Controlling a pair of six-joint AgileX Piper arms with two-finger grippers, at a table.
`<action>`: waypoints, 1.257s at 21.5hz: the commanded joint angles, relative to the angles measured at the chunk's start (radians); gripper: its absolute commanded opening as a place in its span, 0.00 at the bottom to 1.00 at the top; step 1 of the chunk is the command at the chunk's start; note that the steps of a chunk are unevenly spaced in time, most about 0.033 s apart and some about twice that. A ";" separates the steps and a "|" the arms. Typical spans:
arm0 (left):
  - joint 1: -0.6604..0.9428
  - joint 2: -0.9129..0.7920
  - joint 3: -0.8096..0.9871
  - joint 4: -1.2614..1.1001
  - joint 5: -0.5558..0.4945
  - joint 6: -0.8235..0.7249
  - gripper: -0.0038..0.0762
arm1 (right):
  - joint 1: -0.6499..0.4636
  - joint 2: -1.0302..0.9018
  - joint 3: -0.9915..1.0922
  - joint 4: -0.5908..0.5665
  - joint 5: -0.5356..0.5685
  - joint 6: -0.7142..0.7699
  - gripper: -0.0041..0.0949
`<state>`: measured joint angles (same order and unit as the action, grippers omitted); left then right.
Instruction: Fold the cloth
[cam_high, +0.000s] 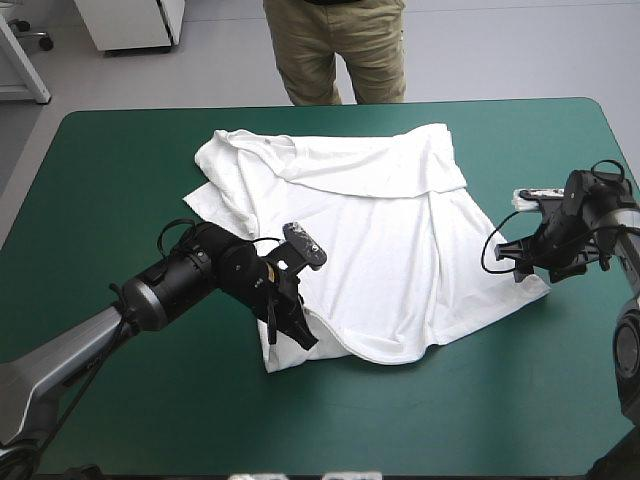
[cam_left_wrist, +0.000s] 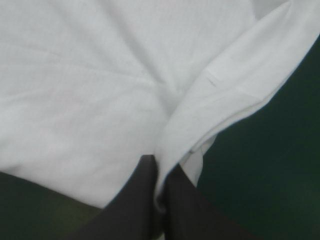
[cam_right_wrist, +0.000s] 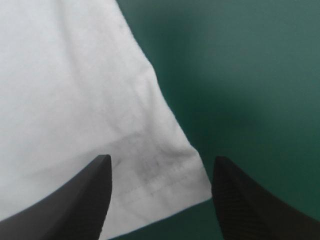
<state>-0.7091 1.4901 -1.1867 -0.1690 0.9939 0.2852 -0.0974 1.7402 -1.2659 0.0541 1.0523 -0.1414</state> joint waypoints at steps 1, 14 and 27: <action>-0.007 -0.034 -0.033 -0.023 -0.025 -0.005 0.04 | -0.004 0.007 -0.023 0.005 0.009 -0.009 0.61; -0.007 -0.034 -0.033 -0.017 -0.010 -0.012 0.04 | 0.045 -0.007 0.146 0.011 -0.038 -0.032 0.03; 0.212 -0.096 -0.452 0.469 0.073 -0.176 0.05 | 0.045 -0.556 -0.069 0.518 0.046 -0.301 0.03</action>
<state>-0.5497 1.4356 -1.5144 0.2747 1.0979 0.0919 -0.0523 1.2535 -1.2257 0.5056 1.1112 -0.4170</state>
